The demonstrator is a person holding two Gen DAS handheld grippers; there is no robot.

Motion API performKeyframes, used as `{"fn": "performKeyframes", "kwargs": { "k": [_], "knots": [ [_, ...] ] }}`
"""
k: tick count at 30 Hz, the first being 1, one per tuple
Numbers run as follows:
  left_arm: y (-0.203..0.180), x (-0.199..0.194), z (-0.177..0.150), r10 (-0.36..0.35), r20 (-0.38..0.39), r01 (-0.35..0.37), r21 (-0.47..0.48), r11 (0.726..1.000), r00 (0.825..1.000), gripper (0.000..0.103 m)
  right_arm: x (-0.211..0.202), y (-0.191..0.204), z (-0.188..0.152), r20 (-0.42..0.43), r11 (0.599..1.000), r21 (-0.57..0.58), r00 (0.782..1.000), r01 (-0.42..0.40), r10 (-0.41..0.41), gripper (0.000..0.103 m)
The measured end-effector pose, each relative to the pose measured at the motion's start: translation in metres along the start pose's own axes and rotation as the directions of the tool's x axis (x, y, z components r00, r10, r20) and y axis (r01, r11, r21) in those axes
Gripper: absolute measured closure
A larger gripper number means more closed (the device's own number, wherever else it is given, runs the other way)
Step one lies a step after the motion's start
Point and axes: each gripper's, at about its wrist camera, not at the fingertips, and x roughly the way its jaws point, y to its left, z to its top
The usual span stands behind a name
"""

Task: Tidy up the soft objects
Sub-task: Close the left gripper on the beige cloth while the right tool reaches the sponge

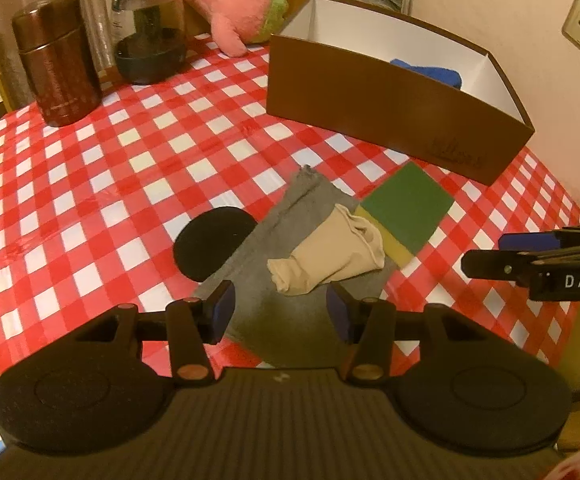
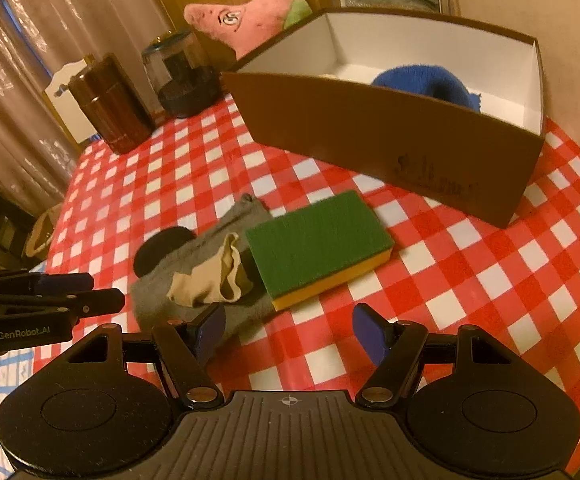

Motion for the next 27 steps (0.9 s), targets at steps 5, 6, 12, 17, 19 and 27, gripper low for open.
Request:
{"fn": "performKeyframes", "kwargs": {
  "k": [5, 6, 12, 17, 19, 27],
  "knots": [
    [-0.01, 0.013, -0.002, 0.001, -0.005, -0.001, 0.054, 0.999, 1.0, 0.055, 0.009, -0.004, -0.003, -0.011, 1.0, 0.016, 1.0, 0.011, -0.011, 0.033],
    [-0.012, 0.016, -0.002, 0.003, -0.008, -0.003, 0.065, 0.998, 1.0, 0.055, 0.011, -0.004, -0.003, -0.013, 1.0, 0.014, 1.0, 0.015, -0.015, 0.033],
    [-0.018, 0.033, -0.003, -0.02, -0.033, 0.023, 0.095, 0.995, 0.999, 0.056, 0.023, -0.006, -0.006, -0.029, 1.0, 0.018, 0.999, 0.021, -0.02, 0.033],
    [-0.024, 0.049, -0.004, -0.026, -0.045, 0.033, 0.148, 0.988, 0.999, 0.056, 0.031, -0.009, -0.007, -0.044, 0.999, 0.026, 0.999, 0.029, -0.028, 0.033],
    [-0.026, 0.056, -0.005, -0.022, -0.051, 0.03, 0.163, 0.986, 0.998, 0.056, 0.035, -0.01, -0.007, -0.051, 0.999, 0.028, 0.998, 0.033, -0.031, 0.033],
    [-0.037, 0.078, -0.004, 0.016, -0.043, -0.006, 0.241, 0.971, 0.999, 0.056, 0.044, -0.019, -0.007, -0.063, 0.997, 0.058, 0.997, 0.046, -0.042, 0.033]
  ]
}}
